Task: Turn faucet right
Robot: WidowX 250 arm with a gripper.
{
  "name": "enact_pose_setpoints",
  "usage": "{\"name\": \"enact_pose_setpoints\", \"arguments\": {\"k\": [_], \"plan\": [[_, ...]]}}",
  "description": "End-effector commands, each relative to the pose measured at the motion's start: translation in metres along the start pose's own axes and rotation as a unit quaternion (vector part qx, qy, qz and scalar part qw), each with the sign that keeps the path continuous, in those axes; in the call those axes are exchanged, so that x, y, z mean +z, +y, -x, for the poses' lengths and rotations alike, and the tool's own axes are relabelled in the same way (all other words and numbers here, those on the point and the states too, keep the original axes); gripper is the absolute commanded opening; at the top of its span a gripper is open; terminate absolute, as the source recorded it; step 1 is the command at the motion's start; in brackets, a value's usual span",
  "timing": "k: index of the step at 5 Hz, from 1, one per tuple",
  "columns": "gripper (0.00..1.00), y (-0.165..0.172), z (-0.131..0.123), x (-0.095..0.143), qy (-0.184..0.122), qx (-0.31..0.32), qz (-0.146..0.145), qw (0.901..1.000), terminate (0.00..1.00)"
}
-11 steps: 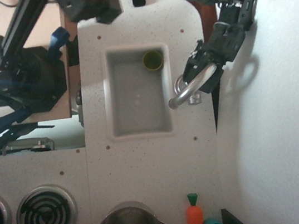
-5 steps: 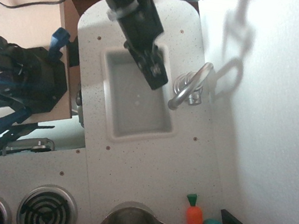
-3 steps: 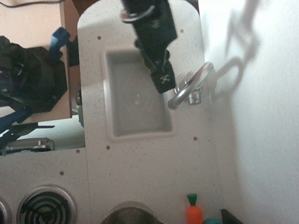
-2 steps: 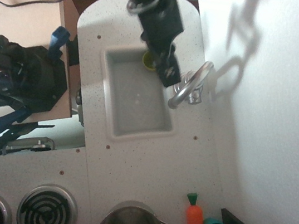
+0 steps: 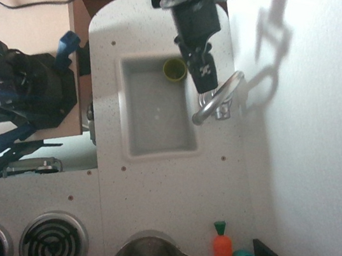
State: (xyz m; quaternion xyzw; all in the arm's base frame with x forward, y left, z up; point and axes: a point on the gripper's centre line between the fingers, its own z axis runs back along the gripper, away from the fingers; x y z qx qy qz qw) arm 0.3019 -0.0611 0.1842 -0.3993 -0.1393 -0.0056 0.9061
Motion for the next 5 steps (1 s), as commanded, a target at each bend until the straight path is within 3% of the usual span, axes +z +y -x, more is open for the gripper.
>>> {"name": "enact_pose_setpoints", "arguments": {"k": [1, 4, 5], "plan": [[1.00, 0.005, -0.015, -0.003, 0.013, -0.030, 0.034, 0.9989, 0.00], [1.00, -0.005, -0.020, -0.006, 0.007, -0.039, 0.035, 0.9986, 0.00], [1.00, -0.007, -0.017, 0.000, 0.000, -0.034, 0.008, 0.9994, 1.00]]}}
